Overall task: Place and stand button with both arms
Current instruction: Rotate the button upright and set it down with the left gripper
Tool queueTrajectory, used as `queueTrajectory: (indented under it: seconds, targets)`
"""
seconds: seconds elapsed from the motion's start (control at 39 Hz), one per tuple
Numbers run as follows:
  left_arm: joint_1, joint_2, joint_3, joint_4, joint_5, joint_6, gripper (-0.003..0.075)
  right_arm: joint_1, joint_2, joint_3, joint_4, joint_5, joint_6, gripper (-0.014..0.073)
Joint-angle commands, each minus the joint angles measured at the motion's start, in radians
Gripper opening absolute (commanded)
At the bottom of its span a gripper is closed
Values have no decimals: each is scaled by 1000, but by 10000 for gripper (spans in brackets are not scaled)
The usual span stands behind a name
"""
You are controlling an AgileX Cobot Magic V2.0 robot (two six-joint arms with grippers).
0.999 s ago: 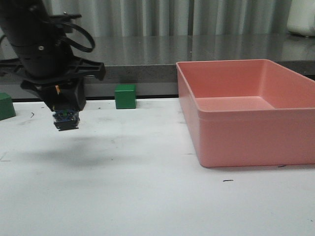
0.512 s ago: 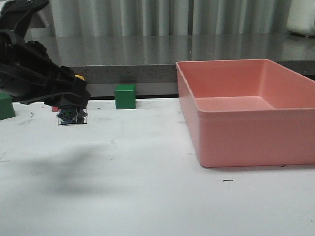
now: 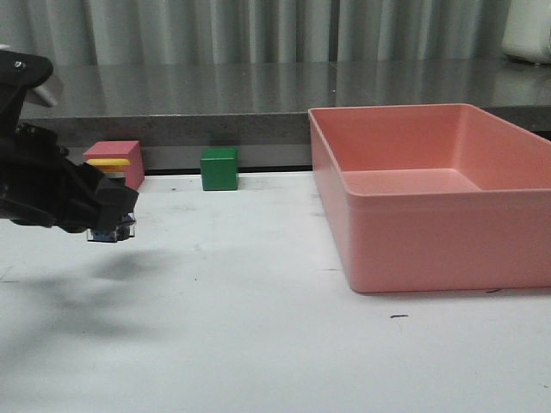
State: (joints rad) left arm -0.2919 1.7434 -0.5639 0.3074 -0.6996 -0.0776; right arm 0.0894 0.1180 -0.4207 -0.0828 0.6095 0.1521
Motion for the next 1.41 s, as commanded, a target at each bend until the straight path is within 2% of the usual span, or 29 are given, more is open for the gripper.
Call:
queueTrajectory:
  seconds: [0.0, 0.13, 0.28, 0.51, 0.85, 0.97, 1.1, 1.25, 1.38]
  targets:
    - [0, 9, -7, -35, -211, 33, 169, -4, 13, -25, -17, -83, -12, -71]
    - [0, 70, 2, -67, -319, 87, 170, -4, 13, -25, -17, -83, -12, -71]
    - [0, 139, 2, -71, -419, 89, 170, -4, 13, -25, -17, -83, -12, -71]
    - [0, 163, 16, -71, -480, 91, 171, -4, 13, -25, -17, -83, -12, -71]
    - [0, 218, 32, -71, -490, 92, 215, -4, 13, -25, -17, -83, -12, -71]
    - [0, 226, 58, -71, -559, 92, 221, -4, 13, -25, -17, -83, -12, -71]
    - [0, 226, 84, -73, -626, 142, 291, -4, 13, -25, -17, -83, -12, -71]
    - [0, 226, 96, -73, -629, 146, 437, -4, 13, -25, -17, -83, -12, -71]
    - [0, 226, 96, -73, -629, 146, 500, -4, 13, -25, -17, -83, -12, -71]
